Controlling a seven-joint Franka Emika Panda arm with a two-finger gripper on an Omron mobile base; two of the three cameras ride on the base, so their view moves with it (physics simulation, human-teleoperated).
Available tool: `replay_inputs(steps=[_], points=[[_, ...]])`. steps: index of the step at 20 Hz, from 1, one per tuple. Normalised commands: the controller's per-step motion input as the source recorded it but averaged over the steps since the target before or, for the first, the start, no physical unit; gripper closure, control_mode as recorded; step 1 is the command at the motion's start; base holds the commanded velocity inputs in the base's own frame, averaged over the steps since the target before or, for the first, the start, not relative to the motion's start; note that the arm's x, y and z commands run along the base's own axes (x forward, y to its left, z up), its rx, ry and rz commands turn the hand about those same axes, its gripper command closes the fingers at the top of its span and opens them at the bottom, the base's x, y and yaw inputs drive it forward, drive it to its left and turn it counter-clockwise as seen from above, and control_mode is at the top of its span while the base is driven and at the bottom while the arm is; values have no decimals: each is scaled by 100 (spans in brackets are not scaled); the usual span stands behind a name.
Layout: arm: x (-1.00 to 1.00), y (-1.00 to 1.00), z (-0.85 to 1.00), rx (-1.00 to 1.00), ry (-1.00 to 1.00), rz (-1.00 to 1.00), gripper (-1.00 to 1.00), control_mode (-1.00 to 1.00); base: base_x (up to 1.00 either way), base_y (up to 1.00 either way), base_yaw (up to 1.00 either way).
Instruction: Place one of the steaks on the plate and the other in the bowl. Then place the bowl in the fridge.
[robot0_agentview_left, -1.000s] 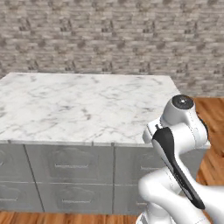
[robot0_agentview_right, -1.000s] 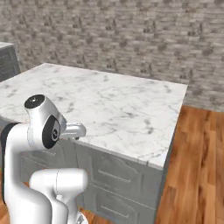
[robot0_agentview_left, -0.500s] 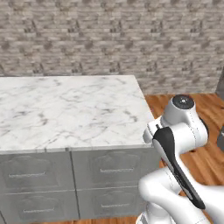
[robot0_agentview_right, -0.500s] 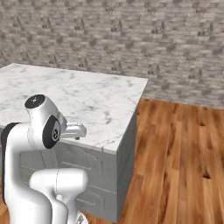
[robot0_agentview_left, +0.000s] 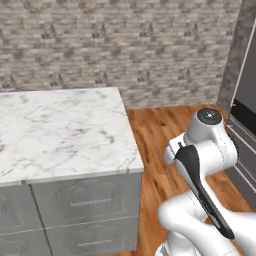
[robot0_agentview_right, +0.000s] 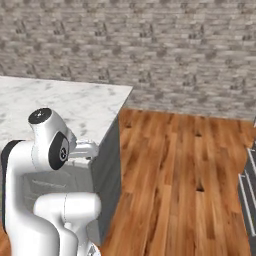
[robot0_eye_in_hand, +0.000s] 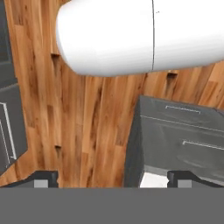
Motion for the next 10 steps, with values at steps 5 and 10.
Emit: replay_inputs(steps=[5,10], points=[[0,0,0,0,0,0,-100,100,29,-66,-24],[0,0,0,0,0,0,-100,100,42,-60,-24]])
